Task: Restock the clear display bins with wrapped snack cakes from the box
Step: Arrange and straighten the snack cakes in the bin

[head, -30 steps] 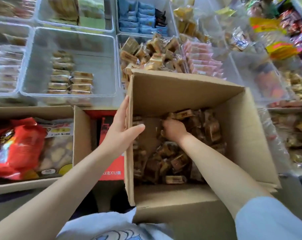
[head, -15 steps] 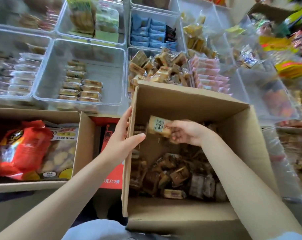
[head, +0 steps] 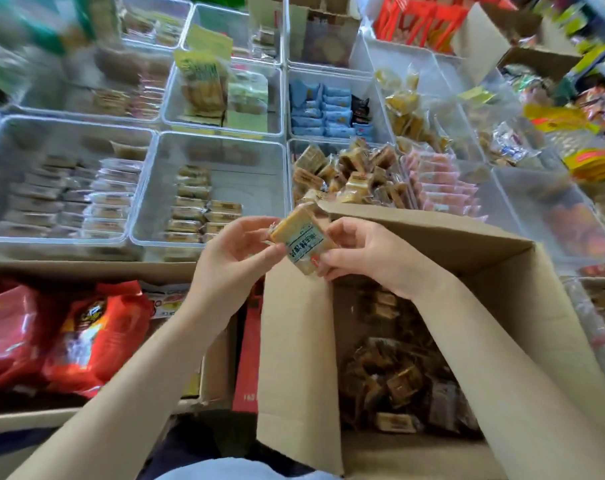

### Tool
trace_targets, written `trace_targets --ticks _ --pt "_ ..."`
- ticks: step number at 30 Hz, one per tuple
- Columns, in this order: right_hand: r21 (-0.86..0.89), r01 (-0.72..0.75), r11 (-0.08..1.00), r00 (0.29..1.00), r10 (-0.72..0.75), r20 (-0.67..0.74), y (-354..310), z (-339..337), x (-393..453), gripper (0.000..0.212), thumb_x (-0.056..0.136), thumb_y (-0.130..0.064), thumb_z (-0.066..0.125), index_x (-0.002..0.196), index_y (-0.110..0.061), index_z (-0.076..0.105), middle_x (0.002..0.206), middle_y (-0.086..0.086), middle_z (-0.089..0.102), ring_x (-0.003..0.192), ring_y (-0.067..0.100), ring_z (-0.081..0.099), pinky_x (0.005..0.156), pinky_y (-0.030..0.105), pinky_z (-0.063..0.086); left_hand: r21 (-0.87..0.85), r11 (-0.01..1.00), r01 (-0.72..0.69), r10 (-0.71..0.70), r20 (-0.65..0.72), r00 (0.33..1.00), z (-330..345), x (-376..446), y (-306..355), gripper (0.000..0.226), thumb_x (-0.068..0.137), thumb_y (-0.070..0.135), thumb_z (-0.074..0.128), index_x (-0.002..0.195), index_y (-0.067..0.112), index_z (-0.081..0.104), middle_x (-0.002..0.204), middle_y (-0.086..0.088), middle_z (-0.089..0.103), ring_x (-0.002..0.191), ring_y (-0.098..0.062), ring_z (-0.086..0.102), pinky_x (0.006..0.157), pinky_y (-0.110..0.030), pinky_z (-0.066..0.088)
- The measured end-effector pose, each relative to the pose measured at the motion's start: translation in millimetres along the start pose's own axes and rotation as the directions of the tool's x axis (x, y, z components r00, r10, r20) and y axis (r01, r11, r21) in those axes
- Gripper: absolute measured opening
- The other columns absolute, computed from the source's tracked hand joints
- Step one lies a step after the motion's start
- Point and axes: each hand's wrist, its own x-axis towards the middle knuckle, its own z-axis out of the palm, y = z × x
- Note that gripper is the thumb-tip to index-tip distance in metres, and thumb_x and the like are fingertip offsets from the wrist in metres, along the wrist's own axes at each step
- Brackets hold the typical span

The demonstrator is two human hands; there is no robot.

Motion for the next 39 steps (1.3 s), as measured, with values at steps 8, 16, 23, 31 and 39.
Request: trace_targets --ticks 8,16,23,31,39 --pt "-0.508 0.140 0.850 0.989 -0.149 0.022 -40 69 104 0.033 0.089 -0.025 0.075 0.121 -0.023 0.066 0.100 -0.011 0.069 0.089 0.007 0.065 0.079 0.024 0.056 0.180 0.980 -0.090 0.092 -0.005 0.996 -110 51 -11 0.041 0.085 0.005 0.077 0.112 0.035 0.069 0.106 0.005 0.075 0.094 -0.014 0.072 0.084 -0.035 0.061" --pt "-0.841 -0.068 0.537 0.922 -0.290 -0.259 -11 85 237 0.027 0.089 -0.021 0.069 0.116 -0.018 0.064 0.109 0.004 0.059 0.100 0.022 0.057 0.083 0.036 0.050 0.944 0.327 -0.048 -0.107 0.087 0.990 -193 126 -125 0.098 0.093 0.074 0.035 0.161 0.013 -0.001 0.169 -0.012 -0.007 0.155 -0.024 -0.011 0.125 -0.041 -0.003" --pt "-0.907 -0.239 0.347 0.916 -0.230 -0.329 18 90 340 0.018 0.095 -0.006 0.054 0.112 -0.008 0.060 0.111 0.012 0.056 0.108 0.031 0.052 0.081 0.037 0.042 0.974 0.199 -0.111 0.001 0.113 0.994 -197 126 -161 0.092 0.093 0.074 -0.001 0.157 0.009 -0.012 0.165 -0.014 -0.018 0.152 -0.027 -0.022 0.125 -0.049 -0.007" --pt "-0.945 -0.276 0.178 0.961 0.030 -0.275 55 123 375 0.026 0.093 0.006 0.044 0.115 -0.001 0.058 0.120 0.017 0.056 0.112 0.035 0.052 0.084 0.038 0.044 0.973 0.208 -0.100 0.045 0.093 0.995 -194 127 -167 0.089 0.096 0.071 0.008 0.160 0.009 0.002 0.167 -0.015 -0.008 0.155 -0.028 -0.013 0.124 -0.054 -0.002" --pt "-0.958 -0.281 0.051 0.951 0.152 -0.270 55 130 357 0.064 0.095 -0.011 0.047 0.153 -0.005 0.023 0.144 0.014 0.043 0.129 0.031 0.046 0.101 0.042 0.041 0.978 0.179 -0.107 0.032 0.103 0.994 -193 126 -163 0.089 0.096 0.071 0.010 0.160 0.010 0.000 0.167 -0.015 -0.010 0.154 -0.028 -0.014 0.124 -0.054 -0.004"
